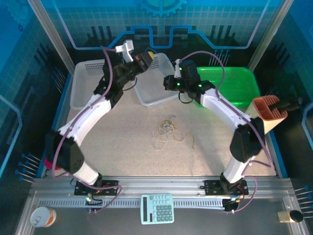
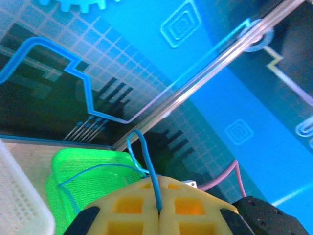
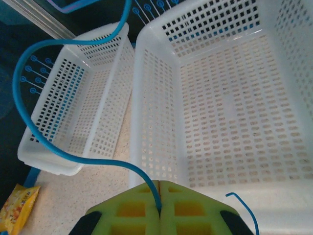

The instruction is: Untangle the cables

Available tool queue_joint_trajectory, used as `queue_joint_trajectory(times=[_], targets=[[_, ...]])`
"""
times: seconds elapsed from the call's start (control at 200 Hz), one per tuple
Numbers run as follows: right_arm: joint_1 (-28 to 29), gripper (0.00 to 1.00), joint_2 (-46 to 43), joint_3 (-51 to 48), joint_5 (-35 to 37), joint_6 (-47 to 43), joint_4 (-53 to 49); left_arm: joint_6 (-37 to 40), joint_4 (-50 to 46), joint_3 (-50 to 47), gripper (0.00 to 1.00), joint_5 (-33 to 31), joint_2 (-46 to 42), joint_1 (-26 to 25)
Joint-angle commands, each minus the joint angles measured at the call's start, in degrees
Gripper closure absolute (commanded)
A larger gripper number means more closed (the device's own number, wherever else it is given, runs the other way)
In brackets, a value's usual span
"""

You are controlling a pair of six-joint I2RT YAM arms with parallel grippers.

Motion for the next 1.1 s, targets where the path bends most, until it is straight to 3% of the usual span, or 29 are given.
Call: queue_joint_trajectory(times=[0.0,0.045,0.15,0.25,0.505,0.67,0.77,0.895,1.035,1.095], targets=[[-1.13,0.93,4.62,5.35,-4.13,0.47,2.93,2.91,-0.38,8.07,1.00,3.71,6.32,1.35],[-1.44,0.82,6.23,6.65,-5.13,0.39,2.52,4.23,-1.69,11.15,1.00,3.79,9.11,1.63],[-1.75,0.45,5.37,4.71,-5.85,-0.26,2.88,5.79,-3.50,16.48,1.00,3.67,14.88,2.46],[-1.98,0.28,0.37,-1.81,-5.60,-0.92,4.94,7.03,-5.34,20.00,1.00,3.24,19.25,3.30],[-2.05,0.22,-16.66,-19.06,-4.37,-0.85,8.25,10.36,-12.82,23.92,1.00,4.98,26.73,3.59],[-0.31,0.21,-26.44,-26.68,-0.44,-2.42,6.42,12.23,-12.51,16.07,0.99,5.69,25.69,3.01],[0.86,0.21,-31.03,-29.95,2.03,-3.55,4.55,12.73,-9.83,9.96,0.82,5.03,22.73,2.96],[2.03,0.21,-35.93,-33.18,4.46,-4.51,2.56,13.78,-9.01,6.77,0.38,4.72,18.23,2.95],[2.60,0.21,-39.44,-35.39,5.77,-4.71,0.41,14.93,-9.50,6.31,0.02,5.21,12.85,2.79],[3.01,0.21,-40.43,-35.99,6.27,-4.72,-0.51,15.15,-9.78,6.27,0.01,5.79,10.66,2.70]])
